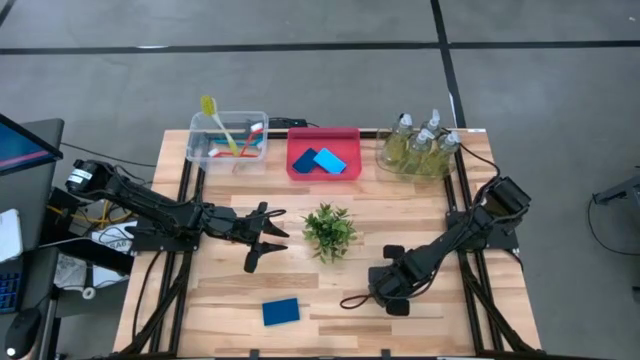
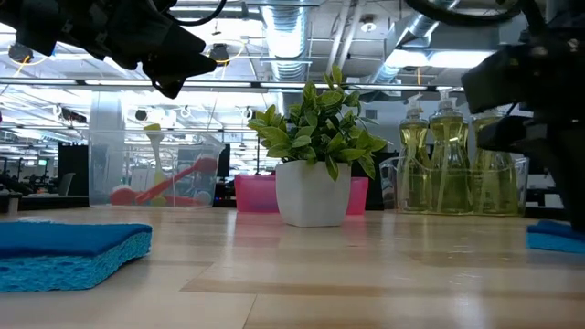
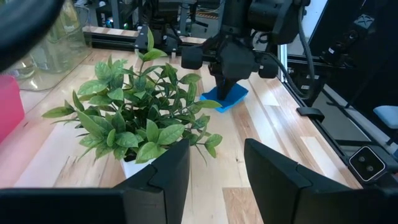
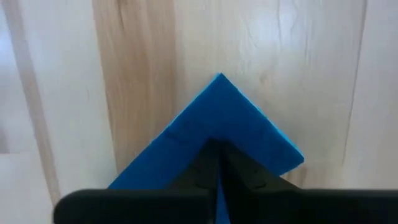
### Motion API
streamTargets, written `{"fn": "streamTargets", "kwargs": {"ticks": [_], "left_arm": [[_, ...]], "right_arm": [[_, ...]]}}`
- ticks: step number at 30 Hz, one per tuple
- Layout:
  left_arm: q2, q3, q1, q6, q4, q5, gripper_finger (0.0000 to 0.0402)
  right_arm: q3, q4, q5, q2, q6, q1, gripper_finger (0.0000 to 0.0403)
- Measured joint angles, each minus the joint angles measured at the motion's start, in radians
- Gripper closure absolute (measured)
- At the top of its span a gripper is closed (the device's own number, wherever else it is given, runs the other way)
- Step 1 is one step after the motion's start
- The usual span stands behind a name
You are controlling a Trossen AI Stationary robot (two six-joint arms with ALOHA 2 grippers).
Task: Pick & Place Kitchen Sink Supplies
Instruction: Put the blue sponge into the red bin
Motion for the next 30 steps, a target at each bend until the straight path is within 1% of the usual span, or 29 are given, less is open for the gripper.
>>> {"fn": "streamTargets", "kwargs": {"ticks": [3,9,13,17,21,26,30], "left_arm": [[0.0,0.0,0.0,0.0,0.0,0.0,0.0247],[0.0,0.0,0.0,0.0,0.0,0.0,0.0247],[0.0,0.0,0.0,0.0,0.0,0.0,0.0247],[0.0,0.0,0.0,0.0,0.0,0.0,0.0247],[0.0,0.0,0.0,0.0,0.0,0.0,0.0247],[0.0,0.0,0.0,0.0,0.0,0.0,0.0247],[0.0,0.0,0.0,0.0,0.0,0.0,0.0247]], "right_arm": [[0.002,0.03,0.047,-0.061,0.001,0.01,0.0401],[0.002,0.051,0.206,-0.174,-0.053,0.062,0.0403],[0.002,0.055,0.252,-0.221,-0.057,0.093,0.0402],[0.003,0.035,0.253,-0.246,0.06,0.098,0.0401],[0.003,-0.04,0.242,-0.241,0.207,0.091,0.0388],[0.002,-0.162,0.182,-0.203,0.307,0.064,0.0357],[-0.03,-0.135,0.088,-0.166,0.312,0.03,0.0341]]}}
